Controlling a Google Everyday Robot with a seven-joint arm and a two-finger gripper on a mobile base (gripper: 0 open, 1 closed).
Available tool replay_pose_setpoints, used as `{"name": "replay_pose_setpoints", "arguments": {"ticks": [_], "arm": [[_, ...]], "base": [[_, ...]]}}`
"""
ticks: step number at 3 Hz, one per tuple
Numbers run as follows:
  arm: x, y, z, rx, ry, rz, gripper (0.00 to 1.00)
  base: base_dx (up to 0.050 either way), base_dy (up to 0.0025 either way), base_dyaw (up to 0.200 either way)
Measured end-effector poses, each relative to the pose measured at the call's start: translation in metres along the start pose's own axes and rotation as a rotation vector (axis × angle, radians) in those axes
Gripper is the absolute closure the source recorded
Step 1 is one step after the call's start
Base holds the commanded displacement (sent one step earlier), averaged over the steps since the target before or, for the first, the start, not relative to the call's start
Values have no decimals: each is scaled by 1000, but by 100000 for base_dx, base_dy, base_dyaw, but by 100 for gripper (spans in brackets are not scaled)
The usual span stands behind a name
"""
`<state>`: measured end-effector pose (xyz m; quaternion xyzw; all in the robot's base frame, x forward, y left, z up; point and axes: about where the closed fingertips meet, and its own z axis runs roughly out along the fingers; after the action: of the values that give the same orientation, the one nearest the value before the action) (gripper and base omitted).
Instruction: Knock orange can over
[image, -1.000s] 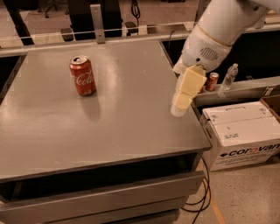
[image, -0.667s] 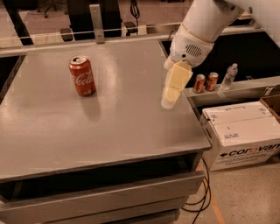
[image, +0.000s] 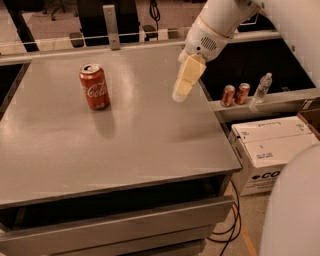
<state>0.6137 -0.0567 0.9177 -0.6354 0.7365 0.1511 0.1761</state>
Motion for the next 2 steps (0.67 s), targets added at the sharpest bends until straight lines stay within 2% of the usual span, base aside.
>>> {"name": "replay_pose_setpoints", "arguments": {"ticks": [1,2], "arm": [[-24,-13,8,-7,-9,-31,0],[-43,-14,26,-37,35,-61,0]], "base": [[0,0,0],[0,0,0]]}}
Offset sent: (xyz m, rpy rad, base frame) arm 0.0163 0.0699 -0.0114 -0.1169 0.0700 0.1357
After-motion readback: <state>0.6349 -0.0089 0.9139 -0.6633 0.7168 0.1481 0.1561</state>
